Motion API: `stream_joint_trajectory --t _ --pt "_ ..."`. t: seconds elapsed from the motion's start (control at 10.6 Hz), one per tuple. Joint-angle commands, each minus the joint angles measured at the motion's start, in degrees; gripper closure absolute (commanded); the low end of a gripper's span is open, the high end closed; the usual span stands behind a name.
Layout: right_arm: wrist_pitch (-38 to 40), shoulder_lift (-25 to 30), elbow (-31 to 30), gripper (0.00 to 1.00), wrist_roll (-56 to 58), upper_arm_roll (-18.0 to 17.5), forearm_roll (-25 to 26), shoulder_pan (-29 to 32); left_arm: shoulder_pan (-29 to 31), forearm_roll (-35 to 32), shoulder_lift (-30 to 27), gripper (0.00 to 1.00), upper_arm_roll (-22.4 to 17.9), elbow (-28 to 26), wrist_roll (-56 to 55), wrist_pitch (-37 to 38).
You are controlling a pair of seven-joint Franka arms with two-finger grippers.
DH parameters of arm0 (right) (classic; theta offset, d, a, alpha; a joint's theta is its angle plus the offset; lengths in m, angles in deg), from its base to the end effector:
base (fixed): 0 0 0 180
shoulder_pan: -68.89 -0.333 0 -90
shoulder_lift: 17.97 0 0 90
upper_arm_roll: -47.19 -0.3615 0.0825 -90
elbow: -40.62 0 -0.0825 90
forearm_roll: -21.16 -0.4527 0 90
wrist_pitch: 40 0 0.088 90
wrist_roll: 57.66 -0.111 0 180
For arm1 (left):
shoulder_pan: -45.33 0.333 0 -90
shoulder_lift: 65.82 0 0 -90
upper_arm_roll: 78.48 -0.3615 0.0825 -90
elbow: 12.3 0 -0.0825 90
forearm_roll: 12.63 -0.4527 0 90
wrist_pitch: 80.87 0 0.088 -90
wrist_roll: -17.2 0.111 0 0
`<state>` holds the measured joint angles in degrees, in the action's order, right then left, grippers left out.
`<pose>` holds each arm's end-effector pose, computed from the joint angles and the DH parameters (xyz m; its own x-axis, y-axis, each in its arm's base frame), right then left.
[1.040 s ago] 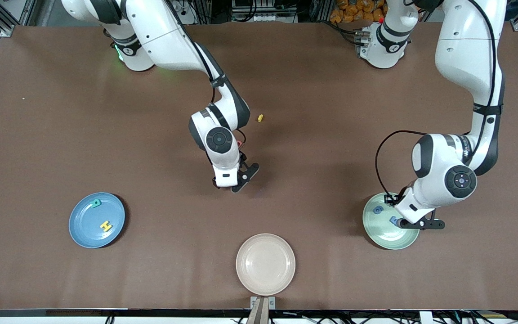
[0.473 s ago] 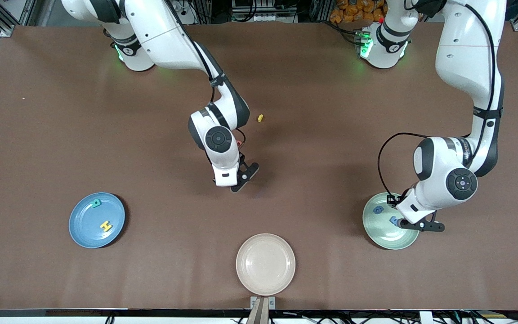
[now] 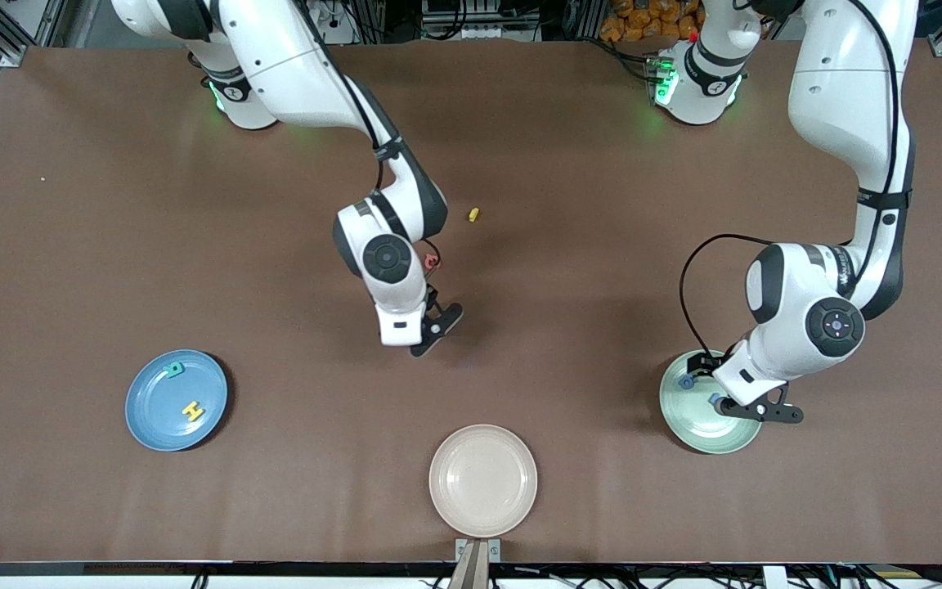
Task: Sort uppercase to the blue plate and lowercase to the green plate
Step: 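Open the left gripper over the green plate while the right grasps the W, then carry the blue W to the blue plate while the left gripper reaches letters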
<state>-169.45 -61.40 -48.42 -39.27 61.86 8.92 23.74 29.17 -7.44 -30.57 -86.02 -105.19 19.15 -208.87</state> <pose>0.6565 0.4271 0.1930 0.7108 0.7029 -0.0260 0.7033 -0.7109 0.0059 0.7599 -0.1311 0.2579 0.9883 -0.1522 0.0037 -0.1522 -0.9883 -0.0044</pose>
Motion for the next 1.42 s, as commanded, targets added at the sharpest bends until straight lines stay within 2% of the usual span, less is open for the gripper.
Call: stream_joint_trajectory --t 0.0,0.09,0.19,0.38,0.47,0.57,0.66,0.76,0.85,0.95,1.04,1.13,1.32 --pt "5.34 5.18 0.97 1.00 1.21 0.09 -0.06 6.90 -3.86 -1.24 -2.90 0.00 0.42 -1.24 -8.14 4.40" --pt "6.57 6.59 0.89 1.00 1.21 1.58 -0.06 9.18 -5.27 -1.24 -3.95 0.00 1.21 -1.33 -11.85 6.16" --pt "7.97 7.39 0.89 1.00 1.56 3.94 0.02 11.21 -5.37 -1.24 -5.00 0.00 3.83 -1.33 -14.67 7.66" --pt "12.01 8.18 0.97 1.00 5.67 11.04 -0.06 12.89 -5.46 -1.24 -6.24 0.00 8.40 -1.33 -15.40 8.72" --pt "13.33 8.19 0.89 1.00 8.21 13.43 -0.15 13.94 -5.46 -1.41 -6.50 0.00 11.03 -1.33 -15.49 8.81" --pt "13.43 8.10 0.89 1.00 10.15 14.15 -0.15 16.56 -6.42 -1.94 -7.38 0.00 13.84 -1.50 -16.53 8.73" --pt "13.09 7.84 0.89 1.00 12.17 14.07 -0.24 19.72 -9.73 -6.81 -7.91 0.00 15.18 -1.50 -19.76 8.73" --pt "12.74 7.40 0.97 1.00 14.28 14.07 -0.67 22.10 -13.85 -10.69 -7.74 0.00 15.80 -0.89 -24.14 8.73" --pt "12.47 6.87 0.80 1.00 14.39 13.98 -0.76 23.17 -17.03 -11.25 -7.22 0.00 15.89 -0.97 -27.23 7.42" --pt "12.47 6.70 0.71 0.92 14.39 13.98 -0.77 23.44 -19.23 -10.91 -6.78 0.00 16.85 -1.32 -28.57 5.15" --pt "12.38 6.61 0.80 0.28 14.04 13.98 -0.77 23.36 -19.78 -10.91 -5.73 0.00 19.21 -1.33 -29.89 4.52" --pt "11.86 6.17 0.89 0.00 13.95 13.90 -0.77 23.36 -20.22 -10.99 -4.93 0.00 21.50 -1.59 -31.81 3.38" --pt "11.85 6.08 0.89 0.00 13.95 13.81 -0.68 22.48 -24.16 -10.99 -2.65 0.00 22.05 -1.85 -34.98 0.05"
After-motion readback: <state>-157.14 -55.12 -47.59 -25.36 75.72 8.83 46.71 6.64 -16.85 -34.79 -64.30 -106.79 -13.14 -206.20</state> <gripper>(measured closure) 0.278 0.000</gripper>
